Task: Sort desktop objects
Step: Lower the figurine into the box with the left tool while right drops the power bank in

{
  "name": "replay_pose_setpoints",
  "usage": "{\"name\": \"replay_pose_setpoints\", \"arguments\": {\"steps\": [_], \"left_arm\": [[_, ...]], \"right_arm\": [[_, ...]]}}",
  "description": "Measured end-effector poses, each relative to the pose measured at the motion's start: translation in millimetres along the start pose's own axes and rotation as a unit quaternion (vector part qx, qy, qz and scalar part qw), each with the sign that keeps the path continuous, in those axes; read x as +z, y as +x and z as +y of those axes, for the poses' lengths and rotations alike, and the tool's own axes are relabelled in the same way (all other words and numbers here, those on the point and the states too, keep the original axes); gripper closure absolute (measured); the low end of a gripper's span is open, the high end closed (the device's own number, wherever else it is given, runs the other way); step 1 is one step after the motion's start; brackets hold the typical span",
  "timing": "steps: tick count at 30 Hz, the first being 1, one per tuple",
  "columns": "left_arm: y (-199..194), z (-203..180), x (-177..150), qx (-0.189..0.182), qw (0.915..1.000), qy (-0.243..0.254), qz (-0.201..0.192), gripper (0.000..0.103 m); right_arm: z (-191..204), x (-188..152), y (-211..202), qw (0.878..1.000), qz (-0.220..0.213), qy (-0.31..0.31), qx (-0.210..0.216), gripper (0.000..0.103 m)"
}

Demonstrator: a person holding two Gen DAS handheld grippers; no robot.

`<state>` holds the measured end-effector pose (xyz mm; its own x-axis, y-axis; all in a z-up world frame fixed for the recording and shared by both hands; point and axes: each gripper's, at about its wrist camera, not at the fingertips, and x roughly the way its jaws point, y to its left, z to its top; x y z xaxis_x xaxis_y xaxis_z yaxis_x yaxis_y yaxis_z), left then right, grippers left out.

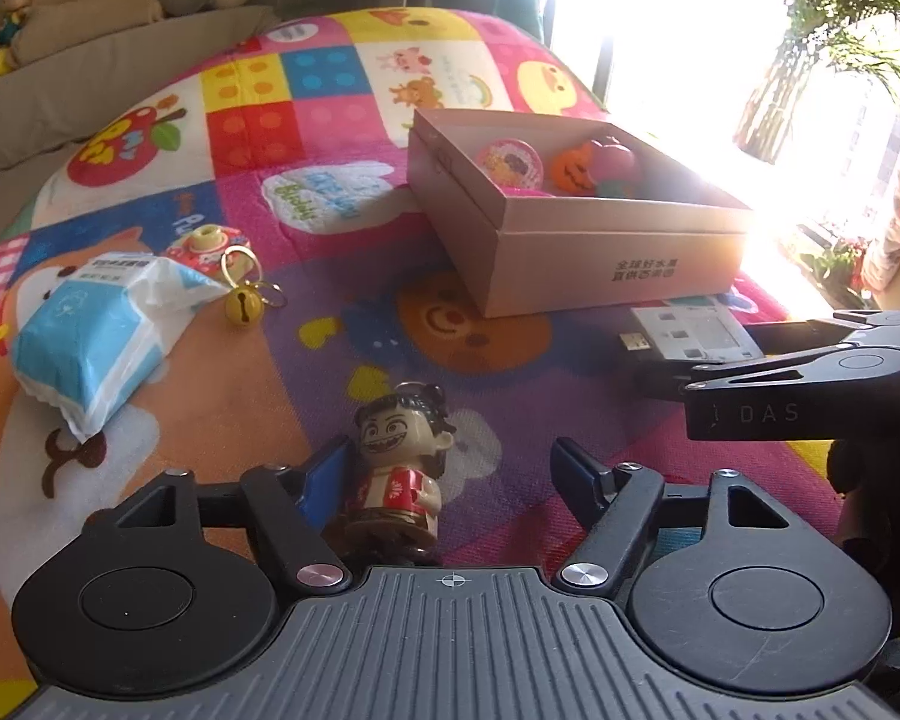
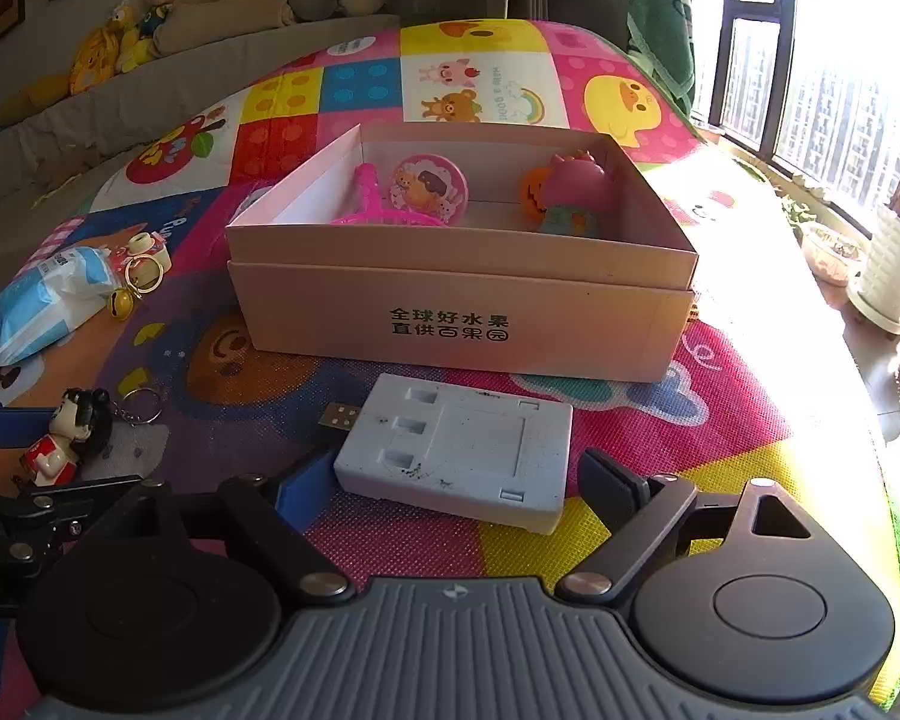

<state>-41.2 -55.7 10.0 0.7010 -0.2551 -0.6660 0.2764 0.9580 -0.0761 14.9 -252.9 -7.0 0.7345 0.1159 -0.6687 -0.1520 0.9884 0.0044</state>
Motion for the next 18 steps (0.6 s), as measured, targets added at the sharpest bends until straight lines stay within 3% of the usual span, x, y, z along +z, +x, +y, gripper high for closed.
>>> {"name": "replay_pose_setpoints", "arguments": {"steps": [2, 6, 12, 15, 18], "left_arm": [[-1, 0, 0, 0.007, 1.0, 0.0, -0.002, 0.033], [-6, 1, 0, 0.013, 0.9999, 0.003, -0.011, 0.061], [-19, -7, 7, 0.002, 0.999, 0.026, -0.036, 0.061], [-28, -11, 31, -0.011, 0.9972, 0.039, -0.063, 0.061], [-39, -19, 76, -0.016, 0.991, 0.066, -0.115, 0.061]], "right_arm": [[2, 2, 1, 1.0, 0.001, -0.003, 0.0, 0.021], [5, 2, -5, 1.0, 0.001, -0.022, 0.005, 0.022], [-7, 8, -40, 0.999, -0.027, -0.031, 0.033, 0.022], [-18, 30, -72, 0.995, -0.085, -0.032, 0.027, 0.022], [-30, 64, -101, 0.987, -0.154, -0.037, 0.009, 0.022]]}}
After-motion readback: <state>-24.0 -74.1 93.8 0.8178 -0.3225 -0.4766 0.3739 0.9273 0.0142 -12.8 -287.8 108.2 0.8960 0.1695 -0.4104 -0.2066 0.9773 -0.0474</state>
